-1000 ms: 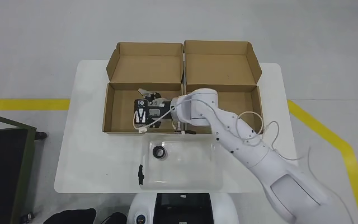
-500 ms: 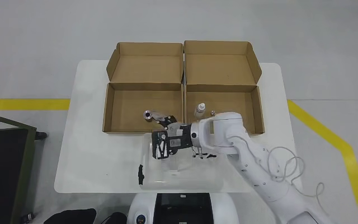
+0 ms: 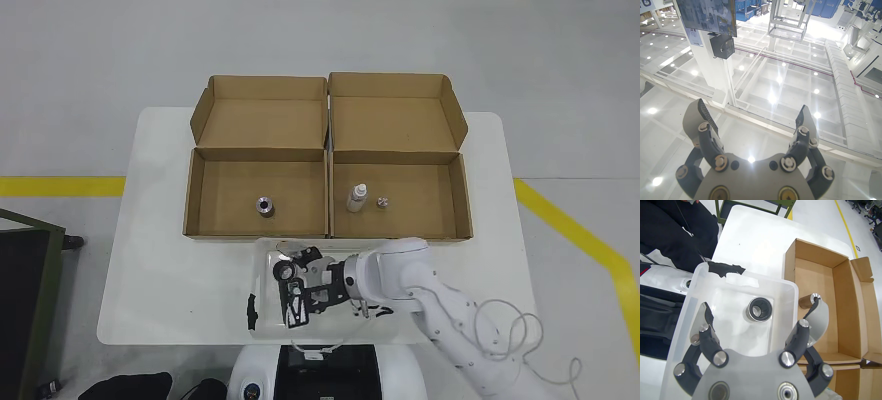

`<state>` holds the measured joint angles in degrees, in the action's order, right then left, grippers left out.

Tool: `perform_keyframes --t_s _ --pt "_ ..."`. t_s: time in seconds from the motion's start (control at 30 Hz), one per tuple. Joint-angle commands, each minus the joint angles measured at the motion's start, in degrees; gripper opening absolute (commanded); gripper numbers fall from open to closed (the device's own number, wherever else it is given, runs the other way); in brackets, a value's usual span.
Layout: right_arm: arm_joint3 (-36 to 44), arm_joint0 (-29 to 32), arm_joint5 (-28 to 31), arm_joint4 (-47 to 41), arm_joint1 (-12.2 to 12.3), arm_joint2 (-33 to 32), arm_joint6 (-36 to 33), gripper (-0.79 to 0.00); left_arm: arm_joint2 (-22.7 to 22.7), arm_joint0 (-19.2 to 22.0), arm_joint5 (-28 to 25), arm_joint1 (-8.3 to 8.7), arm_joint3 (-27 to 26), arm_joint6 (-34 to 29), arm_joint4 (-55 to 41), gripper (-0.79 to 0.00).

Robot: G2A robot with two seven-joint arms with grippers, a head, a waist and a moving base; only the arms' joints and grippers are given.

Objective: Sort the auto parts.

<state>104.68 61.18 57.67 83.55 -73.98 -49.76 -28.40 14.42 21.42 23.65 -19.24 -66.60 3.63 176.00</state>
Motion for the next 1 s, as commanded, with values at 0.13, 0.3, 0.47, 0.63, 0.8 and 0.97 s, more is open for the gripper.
perform_keyframes --t_s 0.13,0.3,0.47,0.63,0.8,0.97 --pt "-2.3 -0.2 -0.3 2.2 0.1 1.9 2.5 0.0 0.0 0.0 0.0 0.0 0.0 0.0 0.0 0.0" --pt "-5.1 -1.1 -0.7 2.7 0.0 3.0 4.9 0.0 0.0 0.0 0.0 0.0 0.0 0.0 0.0 0.0" --pt "-9.0 -2.6 -1.8 3.8 -0.3 4.5 7.2 0.0 0.0 0.0 0.0 0.0 0.0 0.0 0.0 0.0" --pt "-12.7 -4.3 -3.4 5.3 -0.8 6.1 9.7 0.0 0.0 0.0 0.0 0.0 0.0 0.0 0.0 0.0" --pt "-15.8 -5.8 -5.2 6.3 -1.2 7.1 11.6 -0.065 0.0 0.0 0.0 0.0 0.0 0.0 0.0 0.0" --pt "-17.7 -6.5 -5.7 6.3 -1.4 7.6 13.4 -0.123 0.0 0.0 0.0 0.0 0.0 0.0 0.0 0.0"
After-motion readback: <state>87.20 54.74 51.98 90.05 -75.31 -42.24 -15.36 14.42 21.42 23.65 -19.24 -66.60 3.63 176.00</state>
